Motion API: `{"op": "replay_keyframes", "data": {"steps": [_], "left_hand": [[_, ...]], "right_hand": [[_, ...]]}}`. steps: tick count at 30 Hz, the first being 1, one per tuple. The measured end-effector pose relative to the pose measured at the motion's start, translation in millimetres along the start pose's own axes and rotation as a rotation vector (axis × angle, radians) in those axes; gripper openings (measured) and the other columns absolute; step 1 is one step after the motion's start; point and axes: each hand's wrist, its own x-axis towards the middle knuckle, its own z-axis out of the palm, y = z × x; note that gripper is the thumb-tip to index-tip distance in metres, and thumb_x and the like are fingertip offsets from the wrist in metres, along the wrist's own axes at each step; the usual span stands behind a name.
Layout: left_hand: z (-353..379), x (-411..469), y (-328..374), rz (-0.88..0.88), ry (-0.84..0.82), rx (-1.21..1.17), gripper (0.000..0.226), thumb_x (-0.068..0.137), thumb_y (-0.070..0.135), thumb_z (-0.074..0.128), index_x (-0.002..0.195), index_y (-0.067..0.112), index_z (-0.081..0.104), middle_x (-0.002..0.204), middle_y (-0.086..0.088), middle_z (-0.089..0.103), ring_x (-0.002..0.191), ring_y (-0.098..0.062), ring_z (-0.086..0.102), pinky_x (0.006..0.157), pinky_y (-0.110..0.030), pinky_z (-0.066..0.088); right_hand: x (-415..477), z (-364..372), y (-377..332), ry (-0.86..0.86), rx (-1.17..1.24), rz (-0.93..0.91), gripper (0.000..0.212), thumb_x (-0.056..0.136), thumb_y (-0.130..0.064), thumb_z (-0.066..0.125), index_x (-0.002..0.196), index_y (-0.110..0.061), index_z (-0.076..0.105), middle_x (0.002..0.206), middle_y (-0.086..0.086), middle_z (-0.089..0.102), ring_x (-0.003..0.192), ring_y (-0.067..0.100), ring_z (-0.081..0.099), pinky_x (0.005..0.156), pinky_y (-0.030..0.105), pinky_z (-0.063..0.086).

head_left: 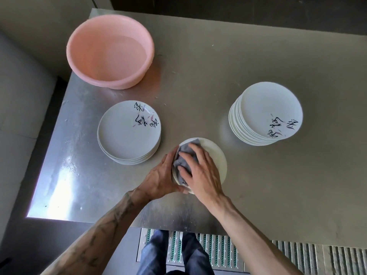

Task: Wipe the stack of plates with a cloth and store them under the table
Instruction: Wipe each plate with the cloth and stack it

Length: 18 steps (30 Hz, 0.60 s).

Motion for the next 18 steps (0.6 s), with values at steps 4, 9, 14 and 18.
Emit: {"op": "replay_keyframes", "data": {"steps": [4, 9, 14, 18], "left_hand": [[0, 1, 2, -0.003, 0.033, -0.051, 0.135, 0.056, 0.054, 0.098, 0.161, 0.034, 0.016, 0.159, 0.02, 0.036, 0.141, -0.001, 0.043, 0.112, -0.034, 0.046], [4, 0, 1, -0.036, 0.033, 0.017, 0.135, 0.056, 0.055, 0.097, 0.161, 0.032, 0.014, 0.156, 0.009, 0.039, 0.133, -0.014, 0.048, 0.105, -0.038, 0.049], [6, 1, -3, -0.068, 0.042, 0.026, 0.129, 0.054, 0.053, 0.098, 0.155, 0.029, 0.021, 0.15, 0.007, 0.046, 0.126, -0.018, 0.054, 0.098, -0.034, 0.049], [7, 1, -3, -0.072, 0.053, 0.056, 0.134, 0.051, 0.061, 0.095, 0.156, 0.036, 0.016, 0.151, 0.009, 0.045, 0.122, -0.015, 0.055, 0.094, -0.03, 0.048]], "right_hand": [[19, -3, 2, -0.007, 0.001, 0.002, 0.039, 0.093, -0.037, 0.066, 0.128, -0.02, 0.067, 0.147, 0.003, 0.051, 0.13, 0.025, 0.05, 0.111, 0.039, 0.04], [21, -14, 28, 0.07, 0.01, 0.153, 0.039, 0.096, -0.037, 0.066, 0.131, -0.02, 0.066, 0.14, 0.0, 0.053, 0.126, 0.023, 0.051, 0.107, 0.038, 0.042], [25, -5, 9, 0.015, -0.012, -0.079, 0.035, 0.099, -0.033, 0.059, 0.131, -0.019, 0.065, 0.138, 0.001, 0.056, 0.125, 0.023, 0.052, 0.11, 0.037, 0.04], [27, -23, 38, 0.01, -0.014, 0.014, 0.039, 0.099, -0.029, 0.063, 0.136, -0.018, 0.062, 0.139, 0.0, 0.055, 0.126, 0.023, 0.052, 0.111, 0.035, 0.041]]}}
